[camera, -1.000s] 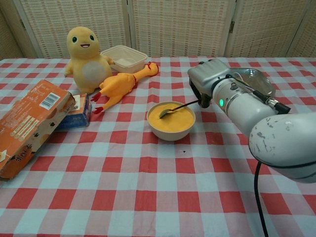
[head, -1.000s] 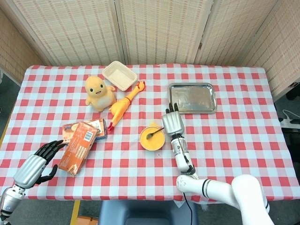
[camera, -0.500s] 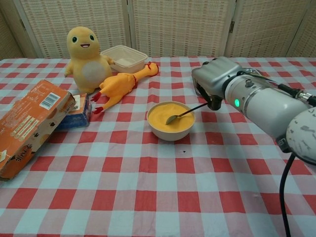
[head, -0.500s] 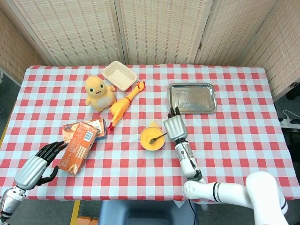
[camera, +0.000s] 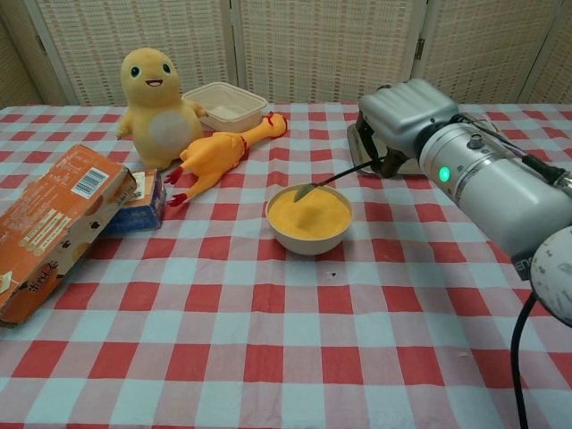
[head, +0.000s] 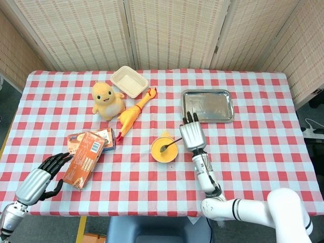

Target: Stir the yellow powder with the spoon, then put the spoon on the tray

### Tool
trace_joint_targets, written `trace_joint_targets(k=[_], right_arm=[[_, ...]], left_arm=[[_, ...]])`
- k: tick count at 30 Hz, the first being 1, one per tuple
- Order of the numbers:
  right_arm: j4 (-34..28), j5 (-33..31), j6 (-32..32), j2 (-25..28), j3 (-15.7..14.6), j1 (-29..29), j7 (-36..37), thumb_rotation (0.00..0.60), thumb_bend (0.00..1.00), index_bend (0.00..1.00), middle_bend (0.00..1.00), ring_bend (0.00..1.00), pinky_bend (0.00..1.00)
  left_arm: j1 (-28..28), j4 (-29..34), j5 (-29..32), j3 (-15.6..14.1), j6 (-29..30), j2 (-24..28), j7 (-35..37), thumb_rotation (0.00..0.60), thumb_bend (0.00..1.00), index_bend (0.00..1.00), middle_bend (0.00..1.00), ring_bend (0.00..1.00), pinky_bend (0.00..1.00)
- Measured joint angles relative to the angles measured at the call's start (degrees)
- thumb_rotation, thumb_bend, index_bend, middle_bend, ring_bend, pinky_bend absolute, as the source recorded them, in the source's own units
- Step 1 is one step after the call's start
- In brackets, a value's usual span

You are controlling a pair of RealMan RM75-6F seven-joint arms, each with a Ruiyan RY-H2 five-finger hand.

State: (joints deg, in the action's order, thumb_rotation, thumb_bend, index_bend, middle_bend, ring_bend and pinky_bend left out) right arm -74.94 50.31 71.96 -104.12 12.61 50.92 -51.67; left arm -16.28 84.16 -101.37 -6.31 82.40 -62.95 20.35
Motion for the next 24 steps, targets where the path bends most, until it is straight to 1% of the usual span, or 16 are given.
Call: trace_joint_targets(k=[2, 6, 8, 11, 13, 16, 19, 24], right_arm=[[4.58, 2.18, -0.07, -2.10, -0.11, -0.33, 4.30, 0.600, 0.61, 1.00, 0.33, 0.11, 0.18], [12.52, 4.90, -1.14, -6.10, 0.07, -0.75, 9.18, 0.600, 0.61, 1.00, 0.33, 0.11, 0.18], [14.67, 5.78, -1.55, -7.50, 1.06, -0.95, 11.11, 0.600, 0.61, 1.00, 0.33, 0.11, 0.18], [15.20, 5.87, -1.64, -7.25, 3.44, -1.09, 12.04, 0.600, 0.61, 1.00, 0.33, 0.11, 0.18], [16.00, 5.34, -1.84, -6.71, 4.97, -1.08, 11.89, 0.600, 0.61, 1.00, 0.33, 0.11, 0.18], [18.95, 3.01, -3.28, -5.89, 7.50, -0.74, 10.61, 0.600, 0.61, 1.00, 0.33, 0.11, 0.18], [23.17, 0.32, -5.61, -5.48, 9.26, 0.08, 8.87, 0.600, 0.61, 1.00, 0.33, 0.11, 0.18], [32.58, -3.56, -10.82, -5.90, 12.40, 2.13, 8.13, 0.600, 0.61, 1.00, 0.33, 0.11, 0.18]], left_arm=[[0.00, 0.02, 0.03, 0.00, -0.03, -0.01, -0.07, 0.600, 0.62, 0.00, 0.00, 0.00, 0.10], [0.01, -0.10, 0.46, 0.14, -0.17, -0.04, 0.04, 0.600, 0.62, 0.00, 0.00, 0.00, 0.10], [-0.01, -0.21, 0.75, 0.23, -0.36, -0.05, 0.09, 0.600, 0.62, 0.00, 0.00, 0.00, 0.10], [0.01, -0.28, 1.01, 0.32, -0.47, -0.03, 0.05, 0.600, 0.62, 0.00, 0.00, 0.00, 0.09], [0.02, -0.24, 1.03, 0.33, -0.53, -0.05, -0.11, 0.600, 0.62, 0.00, 0.00, 0.00, 0.10], [-0.06, -0.12, 1.10, 0.35, -0.90, -0.17, -0.62, 0.600, 0.62, 0.00, 0.00, 0.00, 0.10], [-0.14, -0.12, 1.58, 0.41, -1.44, -0.24, -0.85, 0.600, 0.62, 0.00, 0.00, 0.00, 0.10], [-0.36, -0.21, 3.01, 0.92, -2.65, -0.54, -1.30, 0.600, 0.62, 0.00, 0.00, 0.00, 0.10]])
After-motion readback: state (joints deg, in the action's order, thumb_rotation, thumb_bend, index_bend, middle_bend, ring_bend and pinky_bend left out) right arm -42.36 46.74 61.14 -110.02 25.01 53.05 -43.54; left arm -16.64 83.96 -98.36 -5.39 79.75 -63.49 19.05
